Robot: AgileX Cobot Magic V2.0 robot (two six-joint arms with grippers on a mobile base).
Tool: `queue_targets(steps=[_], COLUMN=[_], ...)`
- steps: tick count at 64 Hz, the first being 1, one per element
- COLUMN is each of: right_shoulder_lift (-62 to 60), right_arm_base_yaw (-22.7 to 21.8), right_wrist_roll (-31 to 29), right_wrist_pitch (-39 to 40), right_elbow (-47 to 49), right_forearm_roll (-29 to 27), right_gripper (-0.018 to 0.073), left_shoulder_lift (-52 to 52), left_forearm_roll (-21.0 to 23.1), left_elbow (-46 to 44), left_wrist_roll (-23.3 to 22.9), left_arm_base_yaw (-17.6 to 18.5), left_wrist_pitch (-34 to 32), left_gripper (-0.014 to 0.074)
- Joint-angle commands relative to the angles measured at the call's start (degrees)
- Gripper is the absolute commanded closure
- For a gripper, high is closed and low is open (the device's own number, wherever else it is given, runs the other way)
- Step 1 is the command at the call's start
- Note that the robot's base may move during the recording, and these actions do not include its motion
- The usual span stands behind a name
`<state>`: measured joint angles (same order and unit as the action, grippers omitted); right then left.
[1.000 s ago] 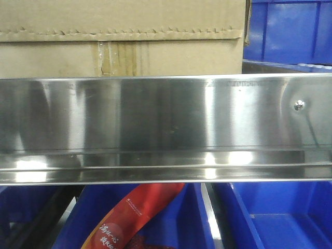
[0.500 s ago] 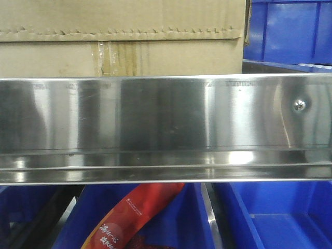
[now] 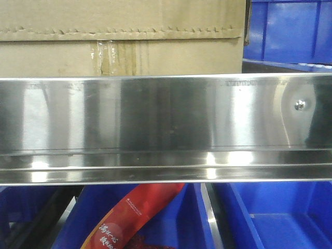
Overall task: Grab carton from right shelf to conveyor
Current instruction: 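Close both grippers on opposite side walls of the carton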
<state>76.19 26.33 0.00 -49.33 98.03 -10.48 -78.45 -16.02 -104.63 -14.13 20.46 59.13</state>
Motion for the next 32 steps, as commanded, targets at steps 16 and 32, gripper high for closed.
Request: queue_targets(steps=[16,32], right_shoulder_lift=[19.73,26.57], right_arm_base_yaw=[0.04,0.04], right_wrist_roll=[7.56,7.64], right_wrist_pitch=[-20.63,-20.63], right_elbow=[24.55,24.78], right_forearm_roll=[12.21,12.21], right_gripper=[0.0001,0.0001], left_shoulder_lift=[-12.40,-18.84], left_forearm_roll=[5.81,9.76], left_elbow=[-11.83,-11.83], left_wrist_roll=[-0.92,1.88], left_arm_base_yaw=[-8.84,-12.17], left_wrist_pitch=[5.95,7.67], left_gripper=[0.0134,0.0134])
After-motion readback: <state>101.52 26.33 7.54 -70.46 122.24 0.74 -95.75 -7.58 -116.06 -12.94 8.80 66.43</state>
